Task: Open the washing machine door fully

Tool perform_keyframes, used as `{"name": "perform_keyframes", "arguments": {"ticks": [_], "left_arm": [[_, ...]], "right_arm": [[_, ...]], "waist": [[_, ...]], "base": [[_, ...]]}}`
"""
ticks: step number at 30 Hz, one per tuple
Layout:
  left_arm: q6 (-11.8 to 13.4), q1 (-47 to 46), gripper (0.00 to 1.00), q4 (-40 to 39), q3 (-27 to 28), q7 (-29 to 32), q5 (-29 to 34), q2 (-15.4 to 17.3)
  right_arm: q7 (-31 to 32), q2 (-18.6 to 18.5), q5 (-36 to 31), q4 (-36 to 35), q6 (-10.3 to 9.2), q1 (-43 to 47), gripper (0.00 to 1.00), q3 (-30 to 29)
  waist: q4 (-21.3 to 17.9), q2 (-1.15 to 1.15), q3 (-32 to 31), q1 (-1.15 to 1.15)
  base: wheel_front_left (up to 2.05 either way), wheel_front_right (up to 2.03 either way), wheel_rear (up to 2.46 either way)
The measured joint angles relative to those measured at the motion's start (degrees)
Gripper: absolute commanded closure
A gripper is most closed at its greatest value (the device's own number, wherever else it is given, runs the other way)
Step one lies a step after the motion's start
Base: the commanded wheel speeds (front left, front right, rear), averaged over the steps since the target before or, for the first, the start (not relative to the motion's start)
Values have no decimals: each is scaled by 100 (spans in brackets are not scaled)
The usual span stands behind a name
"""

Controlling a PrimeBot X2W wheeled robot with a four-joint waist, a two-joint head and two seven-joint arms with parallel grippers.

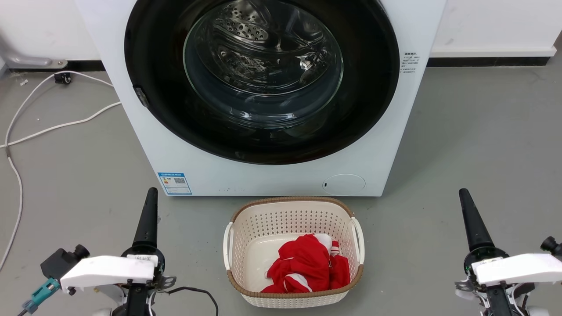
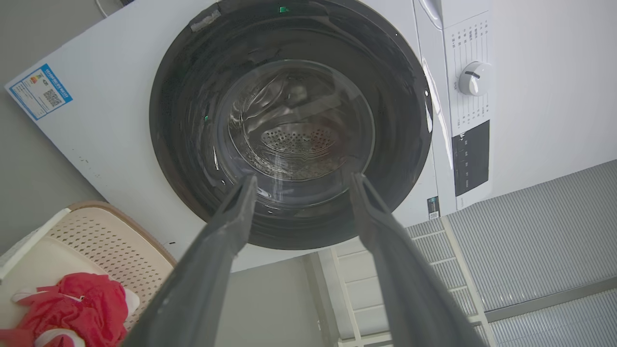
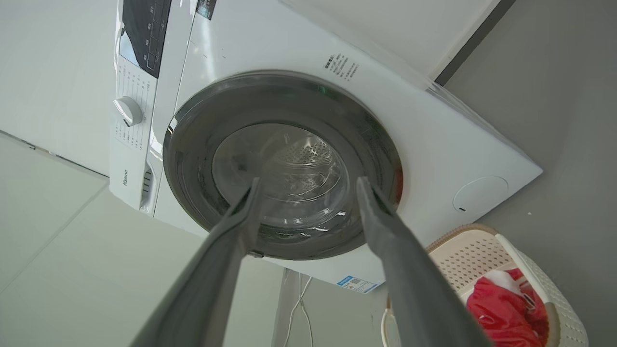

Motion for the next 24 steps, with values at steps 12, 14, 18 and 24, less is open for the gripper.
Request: {"name": "perform_keyframes", "arguments": {"ticks": [12, 14, 18, 24], "left_arm": [[0, 3, 0, -205, -162, -250, 1707, 0], [1, 3, 0, -248, -208, -286, 1982, 1], [66, 4, 0, -285, -312, -361, 2515, 1], [151, 23, 0, -300, -387, -464, 3169, 1]], "right_arm": [[-255, 1, -1519, -253, 1, 96, 0, 147], [-286, 1, -1728, -271, 1, 114, 0, 171], [-360, 1, -2185, -308, 1, 169, 0, 211], [-405, 1, -2742, -391, 1, 190, 0, 268]], "waist": [[-15, 0, -10, 0], [-16, 0, -9, 0], [-17, 0, -12, 0], [-20, 0, -23, 0]], "base": [[0, 0, 0], [0, 0, 0], [0, 0, 0], [0, 0, 0]]}}
